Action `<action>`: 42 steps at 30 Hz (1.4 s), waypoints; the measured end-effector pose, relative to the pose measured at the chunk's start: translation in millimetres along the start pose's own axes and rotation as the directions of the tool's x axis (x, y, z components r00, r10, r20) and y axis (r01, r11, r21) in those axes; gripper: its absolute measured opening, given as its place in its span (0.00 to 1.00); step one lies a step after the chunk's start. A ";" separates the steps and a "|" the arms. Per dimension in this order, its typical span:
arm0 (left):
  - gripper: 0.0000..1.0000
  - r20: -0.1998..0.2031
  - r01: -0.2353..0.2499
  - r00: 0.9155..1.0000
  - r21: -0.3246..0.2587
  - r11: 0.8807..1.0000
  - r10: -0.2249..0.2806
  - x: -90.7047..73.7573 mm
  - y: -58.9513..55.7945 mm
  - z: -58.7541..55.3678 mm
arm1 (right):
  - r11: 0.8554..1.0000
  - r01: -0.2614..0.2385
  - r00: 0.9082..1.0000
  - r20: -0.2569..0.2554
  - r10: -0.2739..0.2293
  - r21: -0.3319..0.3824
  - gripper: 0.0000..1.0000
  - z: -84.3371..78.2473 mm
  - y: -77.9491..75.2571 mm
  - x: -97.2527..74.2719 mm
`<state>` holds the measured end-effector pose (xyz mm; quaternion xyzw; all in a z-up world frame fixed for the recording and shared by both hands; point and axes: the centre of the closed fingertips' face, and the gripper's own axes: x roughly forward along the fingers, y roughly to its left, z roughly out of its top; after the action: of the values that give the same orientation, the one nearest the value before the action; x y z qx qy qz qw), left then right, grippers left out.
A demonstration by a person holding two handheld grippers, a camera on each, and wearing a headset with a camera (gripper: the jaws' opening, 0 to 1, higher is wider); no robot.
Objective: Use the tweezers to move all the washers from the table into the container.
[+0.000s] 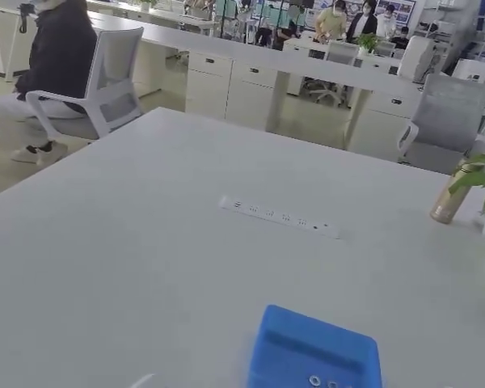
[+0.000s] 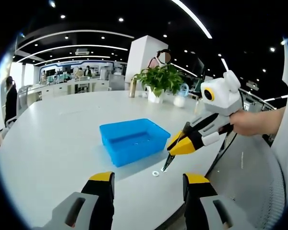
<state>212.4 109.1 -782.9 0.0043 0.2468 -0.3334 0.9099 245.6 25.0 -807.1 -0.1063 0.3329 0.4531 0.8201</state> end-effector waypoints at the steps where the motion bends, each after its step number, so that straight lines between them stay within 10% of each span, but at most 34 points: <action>1: 0.56 0.000 0.001 1.000 0.001 1.000 -0.001 0.1 -0.2 0.0 | 1.000 0.004 1.000 -0.007 -0.004 -0.002 0.03 -1.9 -1.3 -1.0; 28: 0.56 -0.012 0.014 1.000 0.000 1.000 -0.014 1.3 -2.1 -2.2 | 0.997 -0.035 0.999 -0.038 0.033 -0.063 0.03 -3.3 10.2 6.0; 42: 0.55 -0.007 0.014 1.000 0.001 1.000 -0.014 0.6 -2.0 -1.9 | 0.972 -0.078 0.990 -0.133 0.049 -0.223 0.03 0.6 25.2 14.1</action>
<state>210.8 107.5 -784.5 0.0042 0.2500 -0.3398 0.9067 230.5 49.0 -812.5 -0.2173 0.3336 0.5066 0.7648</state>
